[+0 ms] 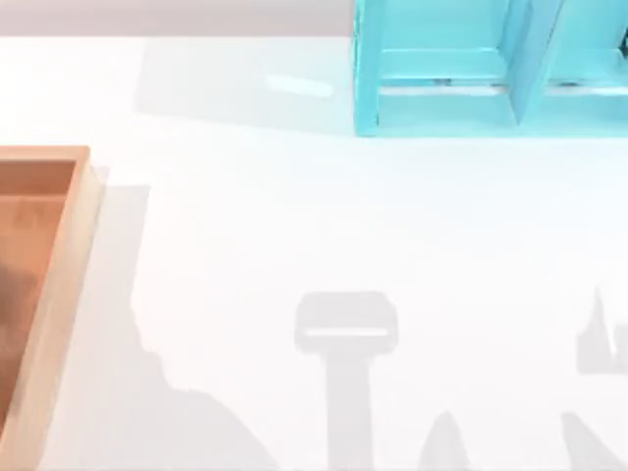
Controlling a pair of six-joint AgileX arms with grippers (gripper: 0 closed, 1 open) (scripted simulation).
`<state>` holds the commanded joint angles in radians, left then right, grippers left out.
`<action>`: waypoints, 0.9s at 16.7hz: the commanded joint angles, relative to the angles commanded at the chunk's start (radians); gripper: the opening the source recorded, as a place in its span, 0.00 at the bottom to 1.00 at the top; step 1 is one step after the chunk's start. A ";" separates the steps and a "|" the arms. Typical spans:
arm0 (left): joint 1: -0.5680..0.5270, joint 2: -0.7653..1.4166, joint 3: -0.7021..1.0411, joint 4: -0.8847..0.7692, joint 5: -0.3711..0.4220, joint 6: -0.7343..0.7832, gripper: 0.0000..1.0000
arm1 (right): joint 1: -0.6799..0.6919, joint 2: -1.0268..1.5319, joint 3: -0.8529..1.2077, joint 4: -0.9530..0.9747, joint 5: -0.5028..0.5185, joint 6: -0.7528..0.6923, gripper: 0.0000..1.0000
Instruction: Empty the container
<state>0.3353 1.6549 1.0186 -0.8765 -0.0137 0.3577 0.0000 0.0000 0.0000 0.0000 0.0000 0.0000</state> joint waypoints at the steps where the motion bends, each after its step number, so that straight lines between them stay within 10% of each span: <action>1: -0.007 -0.017 0.036 -0.037 -0.001 -0.002 0.00 | 0.000 0.000 0.000 0.000 0.000 0.000 1.00; 15: 0.006 -0.083 0.299 -0.439 0.013 0.006 0.00 | 0.000 0.000 0.000 0.000 0.000 0.000 1.00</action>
<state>0.3411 1.5718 1.3180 -1.3151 -0.0010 0.3637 0.0000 0.0000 0.0000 0.0000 0.0000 0.0000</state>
